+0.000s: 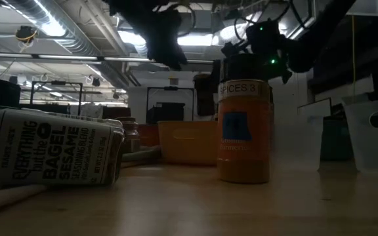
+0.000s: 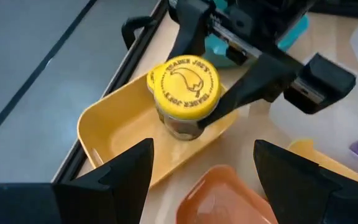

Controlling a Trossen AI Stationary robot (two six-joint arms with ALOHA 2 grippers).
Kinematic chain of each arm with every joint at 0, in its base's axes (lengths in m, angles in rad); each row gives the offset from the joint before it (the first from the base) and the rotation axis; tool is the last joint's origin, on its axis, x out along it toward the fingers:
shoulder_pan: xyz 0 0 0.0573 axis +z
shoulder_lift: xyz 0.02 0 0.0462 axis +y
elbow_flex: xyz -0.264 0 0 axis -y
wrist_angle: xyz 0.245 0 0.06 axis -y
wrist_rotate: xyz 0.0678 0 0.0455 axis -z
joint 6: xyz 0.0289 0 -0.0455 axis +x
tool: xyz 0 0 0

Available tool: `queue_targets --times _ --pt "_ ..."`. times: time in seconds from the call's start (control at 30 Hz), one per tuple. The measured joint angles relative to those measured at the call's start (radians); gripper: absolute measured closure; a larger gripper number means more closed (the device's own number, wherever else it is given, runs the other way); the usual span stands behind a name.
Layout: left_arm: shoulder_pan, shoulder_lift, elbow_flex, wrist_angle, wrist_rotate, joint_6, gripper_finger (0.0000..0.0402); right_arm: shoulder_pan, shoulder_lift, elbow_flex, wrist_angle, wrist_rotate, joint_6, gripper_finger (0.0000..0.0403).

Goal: Sort spices by type
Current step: Put the yellow seasoning bottle into the big yellow bin

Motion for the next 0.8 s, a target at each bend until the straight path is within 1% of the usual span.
queue_targets --times 0.07,0.23,0.4,0.6,0.8 --pt "0.008 0.007 -0.030 0.051 -0.002 -0.005 0.0141 0.000 0.028 0.000 0.037 0.020 0.007 0.0176" --pt "0.030 0.038 -0.101 0.144 -0.039 -0.015 0.0141 0.001 0.065 0.000 0.045 0.059 0.015 0.0176" --pt "0.056 0.082 -0.140 0.237 -0.082 -0.015 0.0141 0.001 0.070 0.000 0.036 0.063 0.030 0.0176" --pt "0.081 0.152 -0.144 0.305 -0.115 -0.016 0.0141 0.001 0.071 0.000 0.001 0.062 0.032 0.0176" --pt "0.088 0.202 -0.144 0.413 -0.120 -0.016 0.0141 0.001 0.071 0.000 -0.057 0.063 0.039 0.0176"
